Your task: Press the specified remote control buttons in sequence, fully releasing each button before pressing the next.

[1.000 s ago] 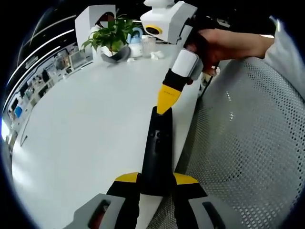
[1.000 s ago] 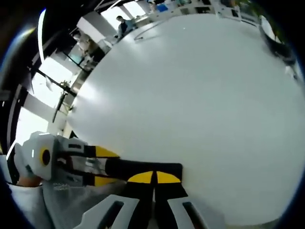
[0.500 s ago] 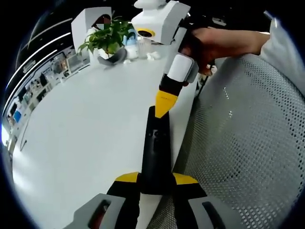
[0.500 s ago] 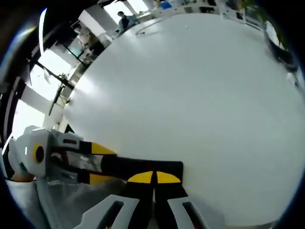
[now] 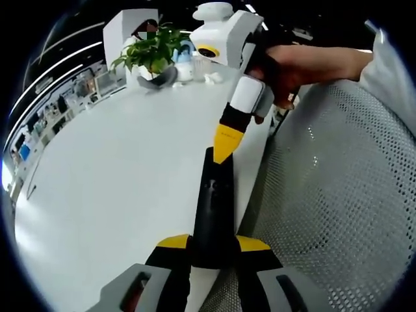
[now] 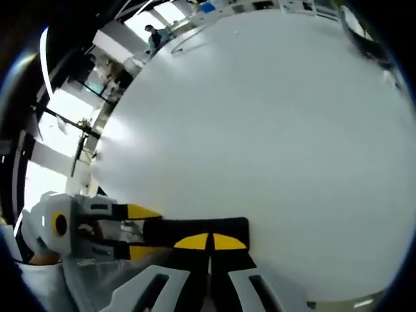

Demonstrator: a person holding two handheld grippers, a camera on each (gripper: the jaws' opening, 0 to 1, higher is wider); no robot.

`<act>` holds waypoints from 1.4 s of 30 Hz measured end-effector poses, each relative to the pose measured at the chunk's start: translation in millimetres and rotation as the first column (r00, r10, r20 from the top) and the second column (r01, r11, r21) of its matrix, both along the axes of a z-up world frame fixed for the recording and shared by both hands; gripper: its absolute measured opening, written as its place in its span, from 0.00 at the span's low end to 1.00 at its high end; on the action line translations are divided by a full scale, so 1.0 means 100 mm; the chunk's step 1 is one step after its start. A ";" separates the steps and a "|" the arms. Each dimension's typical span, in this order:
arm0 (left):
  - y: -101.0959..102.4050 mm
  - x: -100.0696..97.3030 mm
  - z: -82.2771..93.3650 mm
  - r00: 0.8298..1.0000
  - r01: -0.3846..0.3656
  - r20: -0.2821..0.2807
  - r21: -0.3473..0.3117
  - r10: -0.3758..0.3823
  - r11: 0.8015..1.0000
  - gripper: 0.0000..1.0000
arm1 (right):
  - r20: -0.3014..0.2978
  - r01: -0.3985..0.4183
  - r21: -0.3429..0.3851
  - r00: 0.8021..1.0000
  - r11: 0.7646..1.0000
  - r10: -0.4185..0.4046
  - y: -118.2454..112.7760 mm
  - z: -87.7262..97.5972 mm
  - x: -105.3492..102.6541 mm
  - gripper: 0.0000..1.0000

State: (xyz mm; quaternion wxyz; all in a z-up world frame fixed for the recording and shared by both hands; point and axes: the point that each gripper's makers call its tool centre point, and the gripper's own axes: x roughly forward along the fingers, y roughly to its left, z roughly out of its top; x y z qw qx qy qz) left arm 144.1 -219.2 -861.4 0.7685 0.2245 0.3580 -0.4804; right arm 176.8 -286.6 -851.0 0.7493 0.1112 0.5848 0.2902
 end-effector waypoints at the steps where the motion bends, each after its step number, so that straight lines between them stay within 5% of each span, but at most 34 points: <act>1: 0.00 0.00 0.00 1.000 0.000 -0.001 0.001 0.000 1.000 0.25 | 0.000 -0.001 0.000 1.000 1.000 0.001 0.00 0.00 0.00 0.00; 17: 0.00 0.00 0.00 1.000 0.004 0.004 -0.002 -0.004 1.000 0.25 | -0.017 0.002 0.008 1.000 1.000 -0.002 0.01 0.01 0.00 0.00; 27: -0.08 -0.06 0.01 0.998 0.059 0.009 -0.014 -0.059 0.998 0.25 | 0.109 -0.147 -0.057 0.982 0.987 0.153 0.11 0.05 -0.02 0.00; 42: -0.08 -0.06 0.01 0.998 0.055 0.006 -0.018 -0.055 0.998 0.25 | 0.057 -0.095 -0.038 0.994 0.995 0.097 0.06 0.00 -0.01 0.00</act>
